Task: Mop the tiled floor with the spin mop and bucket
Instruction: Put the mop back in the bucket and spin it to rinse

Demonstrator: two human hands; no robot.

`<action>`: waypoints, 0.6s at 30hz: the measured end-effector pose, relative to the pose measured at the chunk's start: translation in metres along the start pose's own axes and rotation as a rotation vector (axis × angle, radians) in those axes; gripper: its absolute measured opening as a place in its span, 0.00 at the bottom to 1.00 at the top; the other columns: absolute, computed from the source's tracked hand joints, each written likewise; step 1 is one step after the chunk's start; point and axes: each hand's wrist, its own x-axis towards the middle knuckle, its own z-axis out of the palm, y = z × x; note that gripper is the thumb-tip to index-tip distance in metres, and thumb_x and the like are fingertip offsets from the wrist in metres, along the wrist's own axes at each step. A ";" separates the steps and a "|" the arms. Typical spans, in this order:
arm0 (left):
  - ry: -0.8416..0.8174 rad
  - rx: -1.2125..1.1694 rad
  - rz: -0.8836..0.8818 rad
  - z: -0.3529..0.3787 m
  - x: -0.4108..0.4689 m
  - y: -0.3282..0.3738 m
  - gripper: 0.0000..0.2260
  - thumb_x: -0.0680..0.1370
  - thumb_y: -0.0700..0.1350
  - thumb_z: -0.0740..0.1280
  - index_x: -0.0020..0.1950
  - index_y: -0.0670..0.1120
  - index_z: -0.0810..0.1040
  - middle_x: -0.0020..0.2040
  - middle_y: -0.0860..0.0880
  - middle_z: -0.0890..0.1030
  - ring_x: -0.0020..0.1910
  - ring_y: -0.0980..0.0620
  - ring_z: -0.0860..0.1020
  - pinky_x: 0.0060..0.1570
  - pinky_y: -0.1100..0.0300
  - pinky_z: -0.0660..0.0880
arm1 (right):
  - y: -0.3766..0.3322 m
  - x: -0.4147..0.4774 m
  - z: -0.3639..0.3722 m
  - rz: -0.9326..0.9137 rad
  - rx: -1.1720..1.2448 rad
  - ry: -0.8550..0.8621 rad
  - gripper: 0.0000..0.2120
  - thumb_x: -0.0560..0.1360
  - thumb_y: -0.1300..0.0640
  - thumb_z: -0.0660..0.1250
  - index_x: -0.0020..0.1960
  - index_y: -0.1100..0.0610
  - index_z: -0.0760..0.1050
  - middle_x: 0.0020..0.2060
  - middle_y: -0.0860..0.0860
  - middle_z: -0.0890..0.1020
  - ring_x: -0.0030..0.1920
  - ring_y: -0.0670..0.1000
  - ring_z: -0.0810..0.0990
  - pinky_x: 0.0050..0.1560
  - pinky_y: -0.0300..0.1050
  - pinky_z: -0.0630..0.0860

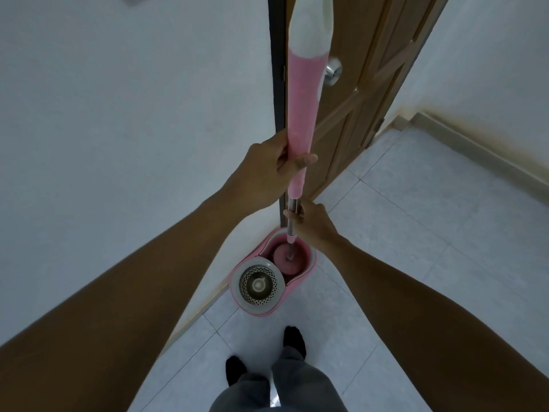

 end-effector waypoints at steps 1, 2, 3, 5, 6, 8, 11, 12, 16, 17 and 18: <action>-0.019 0.007 0.007 -0.005 -0.004 0.001 0.18 0.80 0.50 0.67 0.64 0.41 0.76 0.51 0.45 0.84 0.41 0.53 0.83 0.43 0.78 0.74 | -0.001 -0.003 -0.001 -0.009 0.004 -0.009 0.10 0.78 0.50 0.65 0.57 0.52 0.74 0.42 0.49 0.83 0.42 0.48 0.83 0.45 0.46 0.81; -0.026 0.014 0.016 -0.009 -0.008 0.003 0.18 0.80 0.51 0.67 0.64 0.41 0.76 0.51 0.45 0.84 0.44 0.51 0.83 0.44 0.78 0.74 | -0.004 -0.007 -0.003 -0.020 0.008 -0.020 0.10 0.78 0.50 0.66 0.57 0.53 0.75 0.43 0.49 0.83 0.44 0.49 0.83 0.47 0.46 0.81; -0.021 0.020 0.027 -0.013 -0.013 0.005 0.18 0.80 0.51 0.67 0.64 0.41 0.76 0.51 0.46 0.84 0.44 0.51 0.83 0.44 0.78 0.74 | -0.008 -0.010 -0.005 -0.038 0.013 -0.030 0.10 0.77 0.51 0.67 0.57 0.53 0.75 0.44 0.51 0.84 0.44 0.49 0.84 0.47 0.47 0.82; 0.019 0.029 0.049 -0.021 -0.021 0.011 0.17 0.80 0.51 0.66 0.63 0.41 0.75 0.49 0.48 0.83 0.41 0.57 0.82 0.42 0.79 0.74 | -0.019 -0.015 -0.009 -0.086 -0.005 -0.060 0.08 0.77 0.52 0.68 0.54 0.54 0.76 0.41 0.51 0.84 0.41 0.49 0.84 0.45 0.47 0.82; 0.042 0.035 0.055 -0.024 -0.024 0.015 0.17 0.80 0.51 0.66 0.64 0.41 0.75 0.49 0.50 0.82 0.40 0.60 0.80 0.41 0.80 0.73 | -0.025 -0.018 -0.012 -0.102 -0.023 -0.077 0.07 0.77 0.52 0.68 0.52 0.53 0.77 0.38 0.49 0.83 0.39 0.47 0.83 0.43 0.45 0.81; 0.078 0.051 0.072 -0.033 -0.029 0.022 0.16 0.81 0.50 0.65 0.64 0.41 0.74 0.49 0.52 0.80 0.38 0.65 0.77 0.39 0.82 0.71 | -0.038 -0.022 -0.018 -0.119 -0.053 -0.099 0.06 0.77 0.52 0.68 0.50 0.54 0.77 0.36 0.44 0.81 0.36 0.41 0.80 0.40 0.37 0.74; 0.126 0.061 0.102 -0.046 -0.034 0.032 0.16 0.81 0.51 0.65 0.64 0.42 0.74 0.48 0.54 0.78 0.37 0.65 0.76 0.38 0.83 0.70 | -0.054 -0.027 -0.024 -0.174 -0.097 -0.080 0.04 0.77 0.53 0.69 0.48 0.52 0.75 0.34 0.44 0.79 0.34 0.40 0.78 0.38 0.35 0.73; 0.134 0.060 0.106 -0.050 -0.036 0.034 0.17 0.81 0.51 0.65 0.64 0.42 0.74 0.48 0.54 0.78 0.37 0.65 0.76 0.38 0.84 0.69 | -0.058 -0.029 -0.025 -0.192 -0.110 -0.069 0.04 0.76 0.52 0.69 0.47 0.52 0.76 0.34 0.46 0.80 0.35 0.43 0.80 0.39 0.39 0.76; 0.161 0.068 0.130 -0.063 -0.042 0.043 0.17 0.81 0.53 0.64 0.64 0.43 0.73 0.49 0.55 0.77 0.37 0.65 0.75 0.37 0.84 0.69 | -0.072 -0.036 -0.026 -0.227 -0.158 -0.042 0.05 0.76 0.52 0.69 0.45 0.52 0.75 0.36 0.52 0.82 0.37 0.50 0.83 0.40 0.42 0.80; 0.168 0.063 0.139 -0.066 -0.042 0.044 0.17 0.81 0.53 0.64 0.64 0.43 0.73 0.49 0.55 0.77 0.36 0.66 0.75 0.36 0.84 0.69 | -0.075 -0.037 -0.026 -0.229 -0.161 -0.041 0.05 0.77 0.52 0.69 0.45 0.52 0.74 0.36 0.53 0.83 0.37 0.50 0.83 0.40 0.42 0.79; 0.175 0.051 0.139 -0.069 -0.043 0.045 0.17 0.81 0.53 0.64 0.64 0.43 0.73 0.49 0.56 0.77 0.36 0.66 0.75 0.35 0.84 0.69 | -0.078 -0.037 -0.028 -0.227 -0.156 -0.039 0.05 0.77 0.52 0.69 0.45 0.52 0.74 0.37 0.54 0.83 0.37 0.51 0.83 0.40 0.43 0.80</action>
